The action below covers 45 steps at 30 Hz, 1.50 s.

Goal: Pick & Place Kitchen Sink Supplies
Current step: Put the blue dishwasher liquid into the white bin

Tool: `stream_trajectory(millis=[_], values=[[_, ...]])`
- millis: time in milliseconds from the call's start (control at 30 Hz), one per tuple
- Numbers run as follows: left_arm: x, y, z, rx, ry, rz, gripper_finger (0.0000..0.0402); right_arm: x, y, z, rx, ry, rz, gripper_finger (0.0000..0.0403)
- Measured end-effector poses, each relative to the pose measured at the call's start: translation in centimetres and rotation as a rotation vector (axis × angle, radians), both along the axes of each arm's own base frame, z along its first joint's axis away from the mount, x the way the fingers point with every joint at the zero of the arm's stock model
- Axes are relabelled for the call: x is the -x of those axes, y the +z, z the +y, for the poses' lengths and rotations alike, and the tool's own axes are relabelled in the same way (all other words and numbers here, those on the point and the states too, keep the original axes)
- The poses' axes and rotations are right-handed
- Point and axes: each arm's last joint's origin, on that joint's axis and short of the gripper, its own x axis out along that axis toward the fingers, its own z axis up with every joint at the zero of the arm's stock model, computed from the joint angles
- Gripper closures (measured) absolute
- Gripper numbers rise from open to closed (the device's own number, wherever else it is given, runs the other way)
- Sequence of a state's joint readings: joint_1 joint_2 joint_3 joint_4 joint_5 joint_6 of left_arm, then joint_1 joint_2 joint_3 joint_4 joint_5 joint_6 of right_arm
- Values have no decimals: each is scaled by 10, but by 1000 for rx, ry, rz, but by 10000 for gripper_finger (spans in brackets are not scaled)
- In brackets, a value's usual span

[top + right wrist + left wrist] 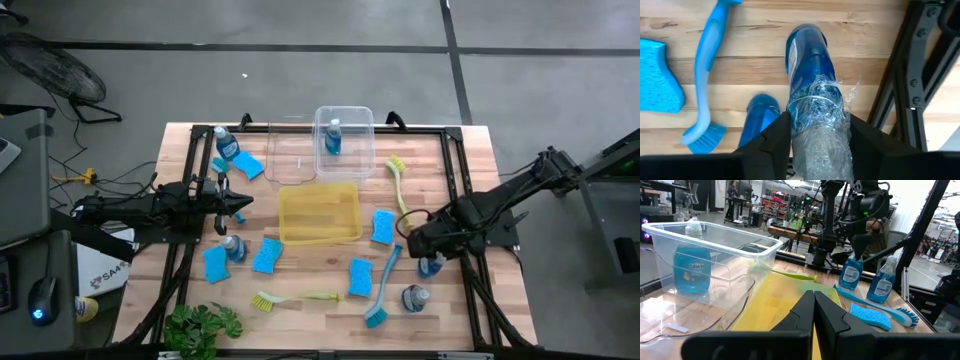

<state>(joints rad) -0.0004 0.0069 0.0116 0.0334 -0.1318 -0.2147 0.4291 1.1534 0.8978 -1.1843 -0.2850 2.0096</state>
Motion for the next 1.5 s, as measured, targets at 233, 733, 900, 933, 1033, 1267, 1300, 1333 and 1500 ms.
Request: stream_trajectory(millis=[233,733,900,933,1033,1267,1300,1333,1500], values=[[0,0,0,0,0,1,400,-5,1,-4,5,26,-59,262],[0,0,0,0,0,0,400,-16,61,-41,151,169,-232,262],[0,0,0,0,0,0,400,-19,88,-62,229,295,-350,262],[0,0,0,0,0,0,400,-20,93,-67,250,322,-375,262],[0,0,0,0,0,0,400,-22,109,-82,321,401,-440,262],[0,0,0,0,0,0,400,-38,147,-121,494,614,-547,262],[0,0,0,0,0,0,400,-41,152,-126,518,649,-555,262],[0,0,0,0,0,1,400,-44,157,-132,541,684,-560,262],[0,0,0,0,0,0,400,-65,175,-161,628,850,-556,259]])
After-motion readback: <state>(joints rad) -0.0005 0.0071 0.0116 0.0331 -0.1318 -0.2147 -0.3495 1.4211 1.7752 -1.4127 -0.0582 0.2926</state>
